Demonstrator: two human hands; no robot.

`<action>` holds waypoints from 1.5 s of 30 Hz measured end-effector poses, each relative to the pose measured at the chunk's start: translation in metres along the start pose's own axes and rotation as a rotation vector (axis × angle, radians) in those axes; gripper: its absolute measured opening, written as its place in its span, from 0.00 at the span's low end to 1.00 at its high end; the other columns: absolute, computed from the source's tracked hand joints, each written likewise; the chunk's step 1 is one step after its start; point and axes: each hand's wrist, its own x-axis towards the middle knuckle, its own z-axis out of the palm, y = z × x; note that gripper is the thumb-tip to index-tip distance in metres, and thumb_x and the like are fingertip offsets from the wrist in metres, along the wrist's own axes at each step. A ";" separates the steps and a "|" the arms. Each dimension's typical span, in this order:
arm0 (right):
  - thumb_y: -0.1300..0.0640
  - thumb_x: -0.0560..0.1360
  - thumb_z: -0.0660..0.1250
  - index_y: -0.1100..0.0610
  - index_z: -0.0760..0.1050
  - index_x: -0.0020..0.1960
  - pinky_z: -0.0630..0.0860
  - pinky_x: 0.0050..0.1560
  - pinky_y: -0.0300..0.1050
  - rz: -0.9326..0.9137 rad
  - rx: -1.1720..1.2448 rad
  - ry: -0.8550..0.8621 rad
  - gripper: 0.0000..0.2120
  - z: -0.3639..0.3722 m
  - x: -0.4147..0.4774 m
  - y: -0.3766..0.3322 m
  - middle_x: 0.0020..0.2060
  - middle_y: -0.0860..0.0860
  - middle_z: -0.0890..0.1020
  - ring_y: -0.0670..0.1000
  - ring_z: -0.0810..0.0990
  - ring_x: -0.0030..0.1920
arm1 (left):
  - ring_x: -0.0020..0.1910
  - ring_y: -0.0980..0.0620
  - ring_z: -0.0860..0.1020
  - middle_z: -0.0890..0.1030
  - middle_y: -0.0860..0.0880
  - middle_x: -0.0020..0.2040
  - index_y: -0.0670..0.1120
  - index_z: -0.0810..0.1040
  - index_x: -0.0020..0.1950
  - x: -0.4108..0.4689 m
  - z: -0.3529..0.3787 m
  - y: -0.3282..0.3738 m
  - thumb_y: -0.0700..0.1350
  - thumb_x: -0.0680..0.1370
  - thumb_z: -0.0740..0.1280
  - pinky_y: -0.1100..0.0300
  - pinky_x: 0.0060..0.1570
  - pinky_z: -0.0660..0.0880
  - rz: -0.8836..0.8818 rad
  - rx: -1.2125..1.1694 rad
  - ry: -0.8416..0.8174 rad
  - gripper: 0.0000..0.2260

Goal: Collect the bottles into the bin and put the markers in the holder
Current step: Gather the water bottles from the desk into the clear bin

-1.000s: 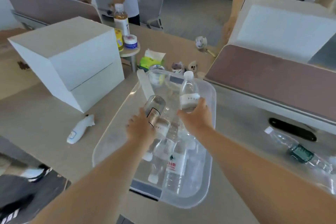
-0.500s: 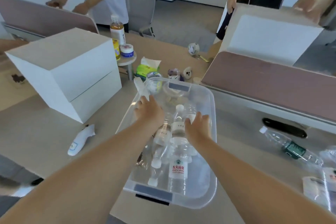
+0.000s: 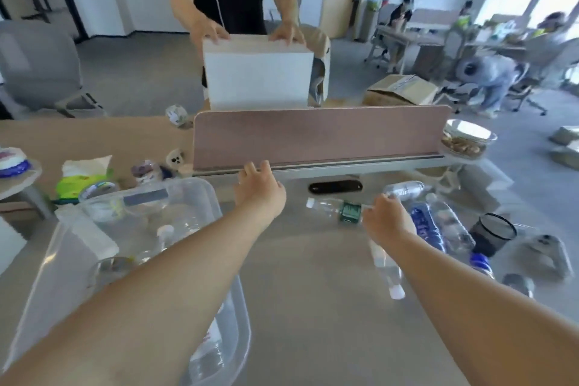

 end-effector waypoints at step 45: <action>0.53 0.68 0.72 0.54 0.65 0.54 0.68 0.43 0.45 0.197 0.298 -0.030 0.21 0.050 0.140 0.199 0.49 0.52 0.76 0.54 0.73 0.45 | 0.51 0.42 0.78 0.77 0.47 0.52 0.46 0.68 0.57 0.087 0.271 0.116 0.50 0.68 0.71 0.55 0.43 0.70 0.092 0.225 -0.451 0.22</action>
